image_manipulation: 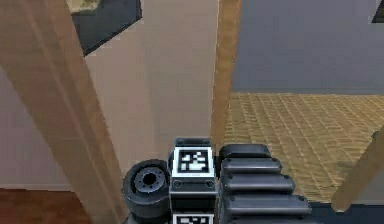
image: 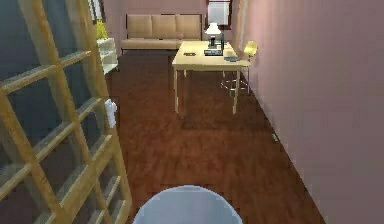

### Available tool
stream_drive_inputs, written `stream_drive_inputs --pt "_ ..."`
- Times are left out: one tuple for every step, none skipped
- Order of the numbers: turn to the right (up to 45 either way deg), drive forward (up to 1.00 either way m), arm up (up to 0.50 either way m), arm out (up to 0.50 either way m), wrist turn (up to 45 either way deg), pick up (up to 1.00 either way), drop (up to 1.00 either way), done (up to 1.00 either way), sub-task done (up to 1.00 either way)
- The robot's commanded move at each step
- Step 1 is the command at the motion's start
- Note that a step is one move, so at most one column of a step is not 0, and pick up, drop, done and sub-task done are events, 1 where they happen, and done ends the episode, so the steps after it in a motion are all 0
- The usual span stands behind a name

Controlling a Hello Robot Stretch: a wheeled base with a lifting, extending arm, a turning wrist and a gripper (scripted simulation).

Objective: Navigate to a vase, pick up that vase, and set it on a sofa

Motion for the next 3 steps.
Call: stream_drive_inputs --pt "0.0 1.0 0.0 0.0 0.0 0.0 0.0 0.0 0.0" --pt "12.0 0.0 0.0 0.0 0.0 0.0 0.0 0.0 0.0" --pt "0.0 0.2 0.0 0.0 0.0 0.0 0.0 0.0 0.0"
